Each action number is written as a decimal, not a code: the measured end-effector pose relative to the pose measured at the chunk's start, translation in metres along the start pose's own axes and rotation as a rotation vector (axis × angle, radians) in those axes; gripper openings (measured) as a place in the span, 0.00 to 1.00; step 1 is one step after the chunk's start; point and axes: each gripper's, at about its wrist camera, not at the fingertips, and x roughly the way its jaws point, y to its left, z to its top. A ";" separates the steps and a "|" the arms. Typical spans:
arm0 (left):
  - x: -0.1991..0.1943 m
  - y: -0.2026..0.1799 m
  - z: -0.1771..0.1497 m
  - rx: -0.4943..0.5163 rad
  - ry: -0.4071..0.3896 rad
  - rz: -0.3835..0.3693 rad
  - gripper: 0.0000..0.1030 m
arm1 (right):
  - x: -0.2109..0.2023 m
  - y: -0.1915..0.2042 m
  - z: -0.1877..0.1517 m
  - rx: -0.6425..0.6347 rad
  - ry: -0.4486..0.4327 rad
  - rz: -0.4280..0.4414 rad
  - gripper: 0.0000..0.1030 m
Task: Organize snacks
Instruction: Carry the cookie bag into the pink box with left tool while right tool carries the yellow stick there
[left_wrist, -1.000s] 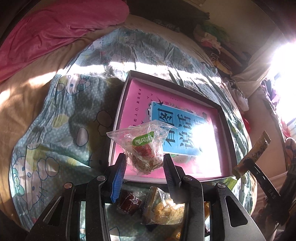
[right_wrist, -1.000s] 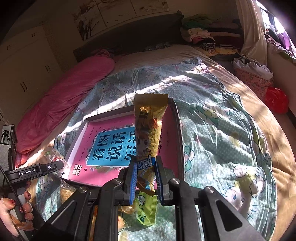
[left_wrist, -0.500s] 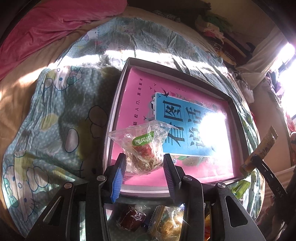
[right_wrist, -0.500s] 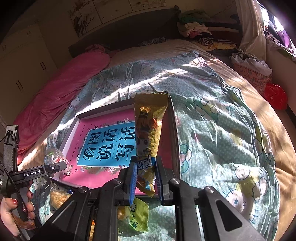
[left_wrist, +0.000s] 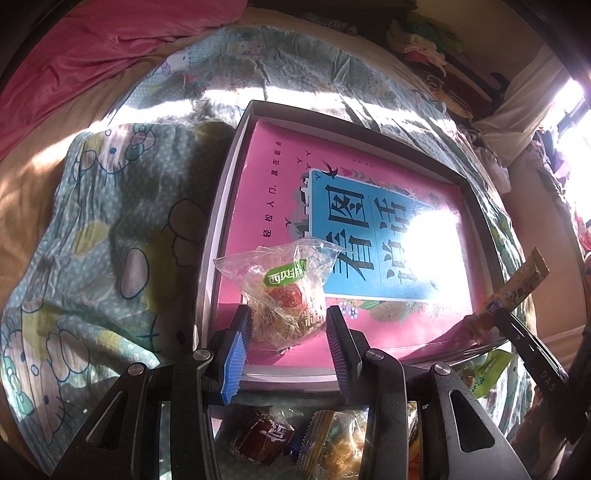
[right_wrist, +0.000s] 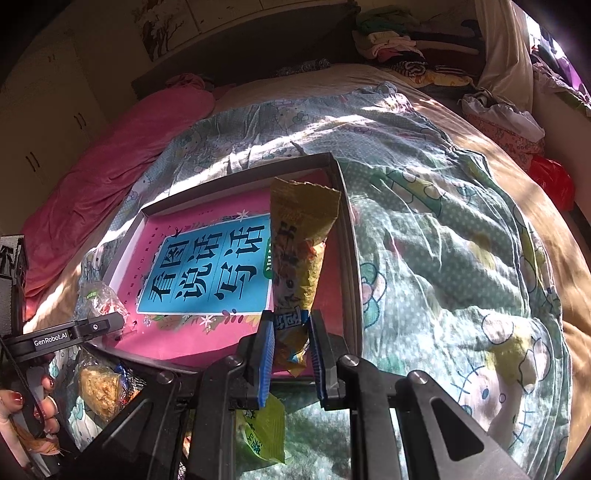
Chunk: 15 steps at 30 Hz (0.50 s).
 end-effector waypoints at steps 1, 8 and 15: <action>0.000 0.000 0.000 0.001 0.000 -0.001 0.41 | 0.000 -0.001 -0.001 0.003 0.002 0.001 0.19; -0.002 0.000 -0.002 -0.002 0.010 -0.006 0.41 | 0.002 -0.004 -0.003 0.024 0.011 0.010 0.19; -0.003 0.002 -0.001 -0.007 0.013 -0.015 0.42 | 0.001 -0.005 -0.004 0.037 0.009 0.021 0.19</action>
